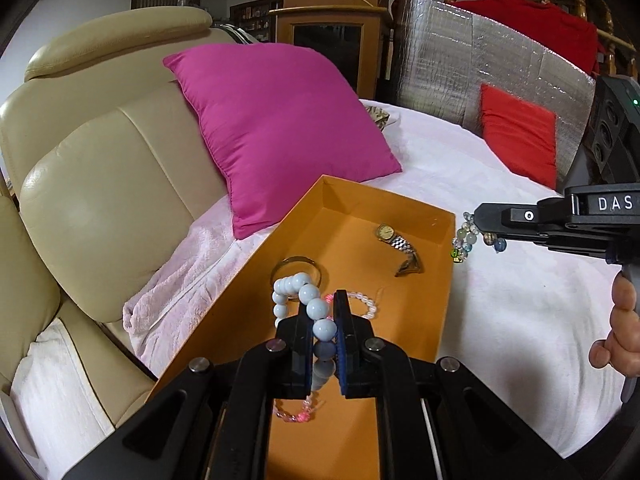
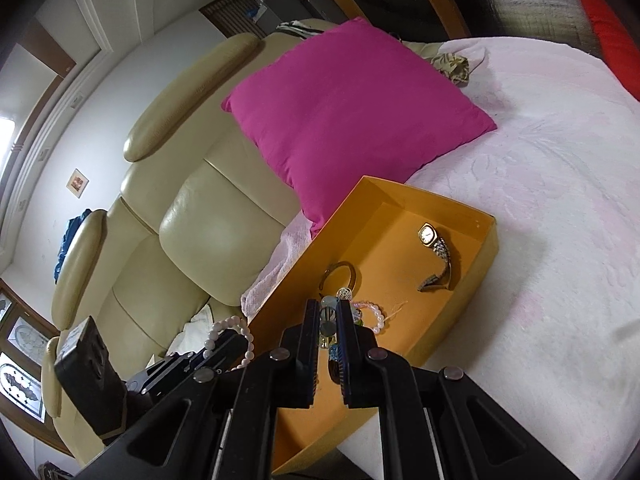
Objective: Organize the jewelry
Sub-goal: 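Carry the white and multicolour bracelets into the orange box and open both tools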
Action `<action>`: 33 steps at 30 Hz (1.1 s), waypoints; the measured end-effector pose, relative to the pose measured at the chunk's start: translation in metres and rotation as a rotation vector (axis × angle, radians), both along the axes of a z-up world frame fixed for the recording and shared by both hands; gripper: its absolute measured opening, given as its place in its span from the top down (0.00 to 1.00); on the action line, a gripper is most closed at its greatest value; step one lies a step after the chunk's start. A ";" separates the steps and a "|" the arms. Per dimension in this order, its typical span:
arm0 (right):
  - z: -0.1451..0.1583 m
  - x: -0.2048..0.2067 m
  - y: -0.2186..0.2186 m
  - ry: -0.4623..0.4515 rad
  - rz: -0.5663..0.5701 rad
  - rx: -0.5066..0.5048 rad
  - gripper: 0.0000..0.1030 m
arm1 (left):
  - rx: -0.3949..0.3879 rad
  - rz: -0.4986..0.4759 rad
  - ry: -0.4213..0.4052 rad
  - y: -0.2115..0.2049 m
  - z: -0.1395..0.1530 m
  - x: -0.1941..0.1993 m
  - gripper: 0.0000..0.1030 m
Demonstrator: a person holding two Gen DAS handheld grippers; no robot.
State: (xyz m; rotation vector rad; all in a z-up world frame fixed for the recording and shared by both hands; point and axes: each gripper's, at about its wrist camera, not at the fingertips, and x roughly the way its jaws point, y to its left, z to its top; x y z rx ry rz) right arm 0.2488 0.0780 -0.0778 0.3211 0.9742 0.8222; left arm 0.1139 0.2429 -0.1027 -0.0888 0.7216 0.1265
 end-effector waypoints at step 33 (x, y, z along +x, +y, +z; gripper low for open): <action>-0.088 0.101 0.090 0.151 -0.070 -0.213 0.76 | -0.055 0.000 0.303 0.045 -0.093 0.087 0.74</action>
